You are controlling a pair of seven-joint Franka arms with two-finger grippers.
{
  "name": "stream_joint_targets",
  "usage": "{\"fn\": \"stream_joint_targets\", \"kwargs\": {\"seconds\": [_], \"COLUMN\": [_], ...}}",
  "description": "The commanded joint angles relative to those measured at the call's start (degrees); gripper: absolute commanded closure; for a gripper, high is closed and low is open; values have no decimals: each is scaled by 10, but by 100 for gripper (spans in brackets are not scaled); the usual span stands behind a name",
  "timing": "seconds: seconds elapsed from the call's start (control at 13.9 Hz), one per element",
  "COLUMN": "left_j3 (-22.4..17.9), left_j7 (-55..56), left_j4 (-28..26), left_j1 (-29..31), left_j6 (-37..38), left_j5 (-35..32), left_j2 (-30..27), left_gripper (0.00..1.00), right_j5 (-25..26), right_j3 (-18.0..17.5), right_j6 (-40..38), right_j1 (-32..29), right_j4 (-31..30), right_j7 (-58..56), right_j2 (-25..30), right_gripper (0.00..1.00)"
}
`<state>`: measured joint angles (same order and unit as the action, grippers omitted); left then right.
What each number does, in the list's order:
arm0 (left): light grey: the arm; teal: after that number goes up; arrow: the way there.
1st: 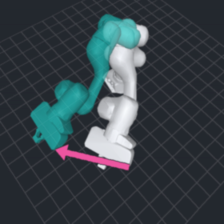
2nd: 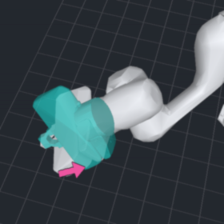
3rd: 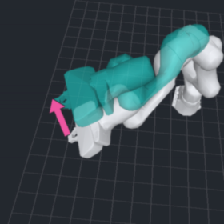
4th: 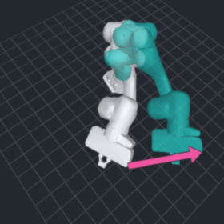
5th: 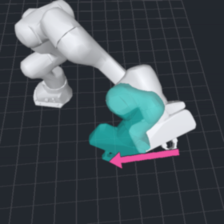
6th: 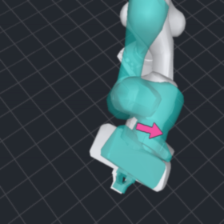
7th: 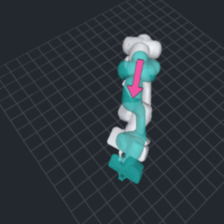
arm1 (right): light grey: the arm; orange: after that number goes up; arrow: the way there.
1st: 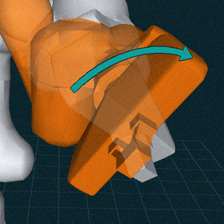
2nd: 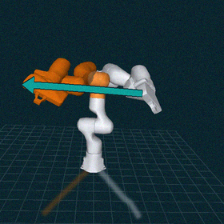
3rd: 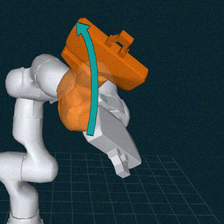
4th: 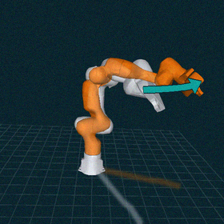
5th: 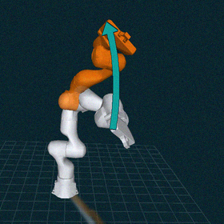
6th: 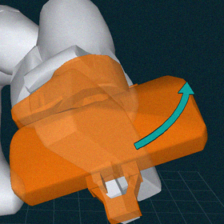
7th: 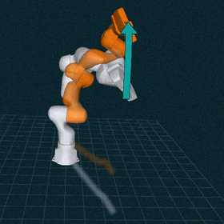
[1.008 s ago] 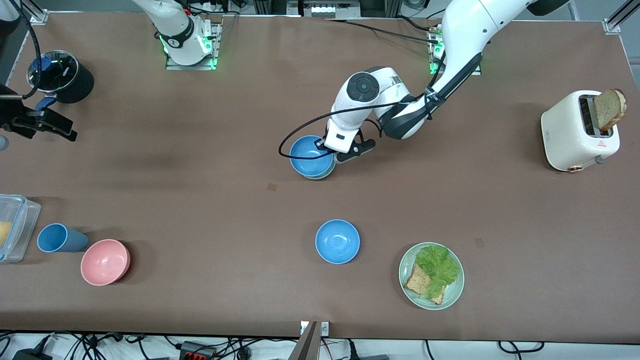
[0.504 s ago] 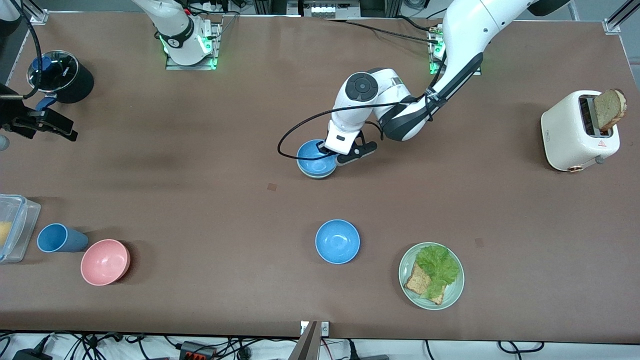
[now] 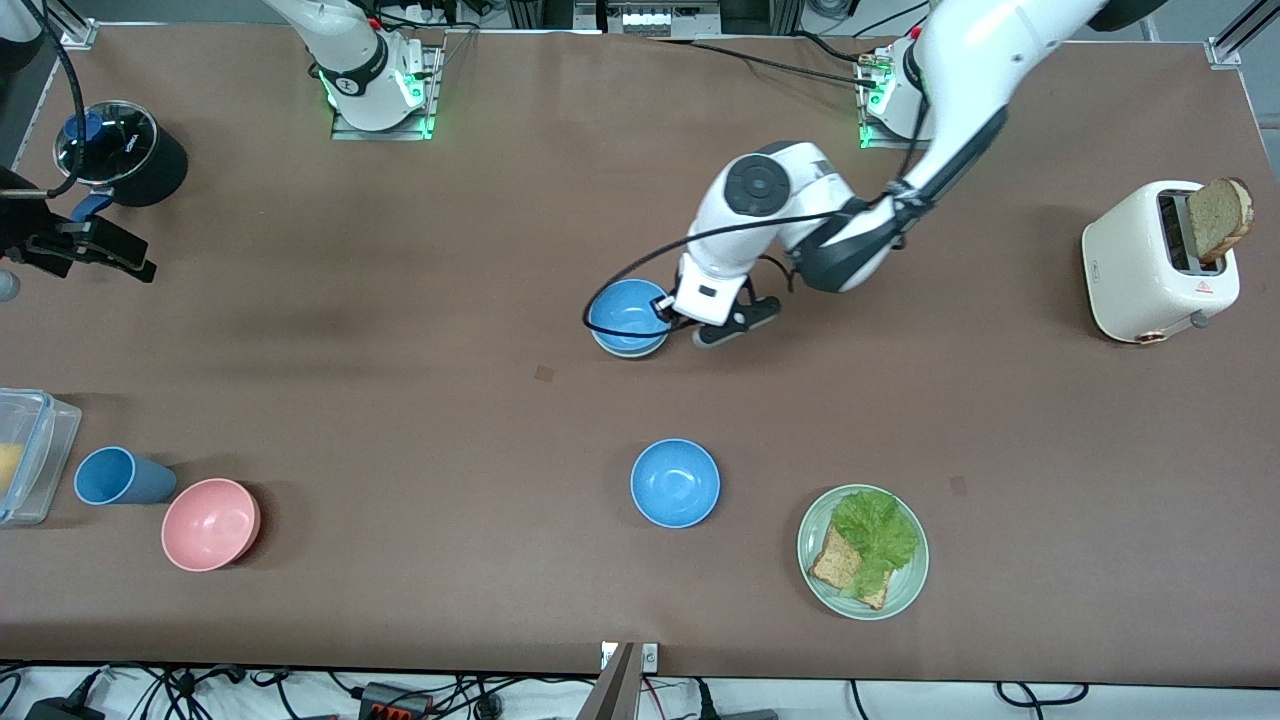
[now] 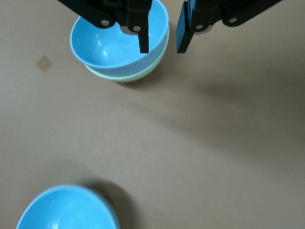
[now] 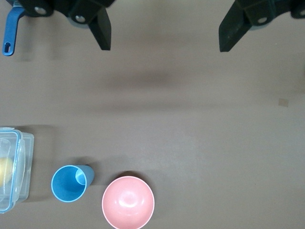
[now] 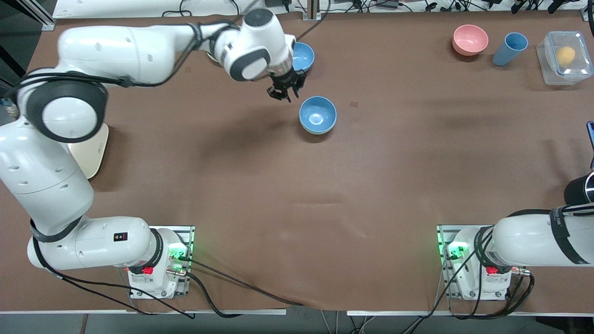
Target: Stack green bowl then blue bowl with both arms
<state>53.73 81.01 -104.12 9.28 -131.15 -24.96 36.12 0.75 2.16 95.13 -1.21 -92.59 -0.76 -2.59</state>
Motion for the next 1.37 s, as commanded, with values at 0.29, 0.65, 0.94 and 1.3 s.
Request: {"fn": "stream_joint_targets", "kwargs": {"seconds": [0.29,0.65,0.94,1.3], "left_j3": [71,72,62,-102], "left_j7": [-248,-456,-594,-720], "left_j4": [94,140,188,163], "left_j1": [102,156,173,173], "left_j6": [183,271,326,335], "left_j5": [-13,-11,-10,168], "left_j2": [-5,-5,-8,-145], "left_gripper": [71,71,69,63], "right_j5": [2,1,1,0], "right_j3": [-1,-1,-1,-1], "right_j6": [-1,3,6,14], "right_j1": [3,3,3,2], "right_j4": [-10,-20,-28,-22], "right_j7": [-28,-25,-25,-26], "right_j2": [9,21,29,28], "right_gripper": [0,0,0,0]}}
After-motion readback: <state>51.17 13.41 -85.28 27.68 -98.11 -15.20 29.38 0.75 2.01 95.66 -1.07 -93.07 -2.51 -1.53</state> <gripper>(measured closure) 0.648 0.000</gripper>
